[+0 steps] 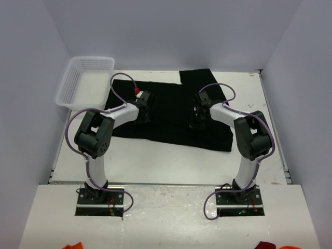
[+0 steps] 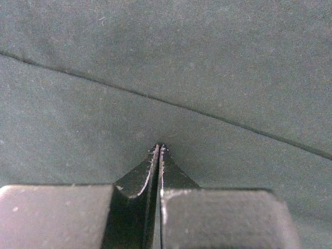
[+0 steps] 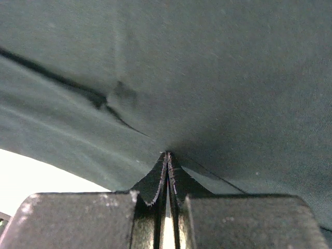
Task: Fold and stack the t-shirts
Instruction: Grap the side of the flattened tshirt furthest away from the robot with both arms
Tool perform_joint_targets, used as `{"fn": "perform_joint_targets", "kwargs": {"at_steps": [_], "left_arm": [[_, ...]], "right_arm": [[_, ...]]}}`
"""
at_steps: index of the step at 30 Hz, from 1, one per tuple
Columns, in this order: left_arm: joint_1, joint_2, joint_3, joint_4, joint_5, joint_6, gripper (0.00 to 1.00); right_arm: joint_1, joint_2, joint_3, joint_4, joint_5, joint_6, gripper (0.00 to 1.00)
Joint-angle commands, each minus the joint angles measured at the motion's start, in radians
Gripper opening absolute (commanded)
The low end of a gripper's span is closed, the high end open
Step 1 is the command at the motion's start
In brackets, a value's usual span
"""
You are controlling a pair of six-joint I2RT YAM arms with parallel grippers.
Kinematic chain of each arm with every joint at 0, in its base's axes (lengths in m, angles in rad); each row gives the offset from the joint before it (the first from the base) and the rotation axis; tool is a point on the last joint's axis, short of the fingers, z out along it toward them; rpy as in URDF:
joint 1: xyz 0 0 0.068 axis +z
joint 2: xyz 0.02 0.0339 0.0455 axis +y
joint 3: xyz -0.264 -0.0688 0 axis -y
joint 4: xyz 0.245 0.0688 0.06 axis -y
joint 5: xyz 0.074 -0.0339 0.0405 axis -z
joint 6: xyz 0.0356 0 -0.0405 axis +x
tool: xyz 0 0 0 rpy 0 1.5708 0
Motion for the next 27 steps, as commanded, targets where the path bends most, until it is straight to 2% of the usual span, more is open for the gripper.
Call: {"fn": "perform_joint_targets", "kwargs": {"at_steps": [1,14,20,27], "left_arm": [[0.01,-0.004,-0.04,0.013,0.029,-0.027,0.0],[0.009,-0.113,-0.261,0.05,0.058,-0.062,0.0],[0.007,-0.202,-0.377,0.079,0.071,-0.082,0.0],[0.001,-0.249,-0.444,0.101,0.083,-0.085,0.0]], "right_arm": [[0.011,0.008,-0.025,0.024,0.029,0.045,0.0],[0.031,-0.018,-0.175,0.069,0.098,0.117,0.0],[0.037,-0.07,-0.288,0.109,0.111,0.166,0.0],[0.053,-0.145,-0.425,0.15,0.141,0.264,0.0]]}}
